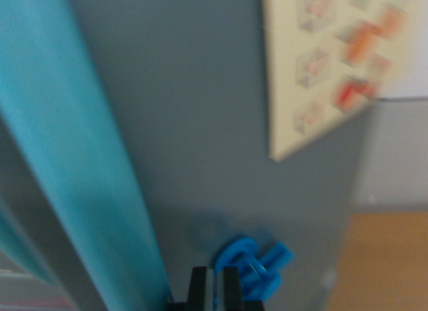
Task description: Close fridge door
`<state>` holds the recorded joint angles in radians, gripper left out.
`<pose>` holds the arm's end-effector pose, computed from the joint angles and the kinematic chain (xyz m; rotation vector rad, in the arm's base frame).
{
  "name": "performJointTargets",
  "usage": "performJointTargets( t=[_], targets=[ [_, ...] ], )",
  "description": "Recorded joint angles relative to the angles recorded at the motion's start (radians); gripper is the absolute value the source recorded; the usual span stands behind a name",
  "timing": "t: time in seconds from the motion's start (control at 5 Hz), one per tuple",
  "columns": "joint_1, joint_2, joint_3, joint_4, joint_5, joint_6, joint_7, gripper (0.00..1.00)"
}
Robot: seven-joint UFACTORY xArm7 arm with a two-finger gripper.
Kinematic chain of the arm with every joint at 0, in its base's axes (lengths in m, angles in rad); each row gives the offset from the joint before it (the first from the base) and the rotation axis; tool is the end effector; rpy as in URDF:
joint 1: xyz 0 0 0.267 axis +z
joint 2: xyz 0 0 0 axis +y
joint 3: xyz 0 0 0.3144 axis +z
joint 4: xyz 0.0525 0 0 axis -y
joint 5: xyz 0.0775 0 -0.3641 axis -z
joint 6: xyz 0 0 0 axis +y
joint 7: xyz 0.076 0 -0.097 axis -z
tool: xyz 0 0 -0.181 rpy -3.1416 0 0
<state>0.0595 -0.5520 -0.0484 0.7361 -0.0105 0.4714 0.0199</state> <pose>0.5058 0.0053 0.3998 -2.8560 0.0076 -1.2342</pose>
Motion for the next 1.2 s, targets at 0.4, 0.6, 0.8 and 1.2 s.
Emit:
performJointTargets(
  t=[0.4, 0.6, 0.8, 1.2],
  targets=[
    [0.0, 0.052, 0.038, 0.048, 0.0, 0.0, 0.0, 1.0],
    [0.0, 0.108, 0.072, 0.108, 0.0, 0.0, 0.0, 1.0],
    [0.0, 0.108, 0.072, 0.108, 0.0, 0.0, 0.0, 1.0],
    [0.0, 0.164, 0.099, 0.157, 0.0, 0.0, 0.0, 1.0]
  ],
)
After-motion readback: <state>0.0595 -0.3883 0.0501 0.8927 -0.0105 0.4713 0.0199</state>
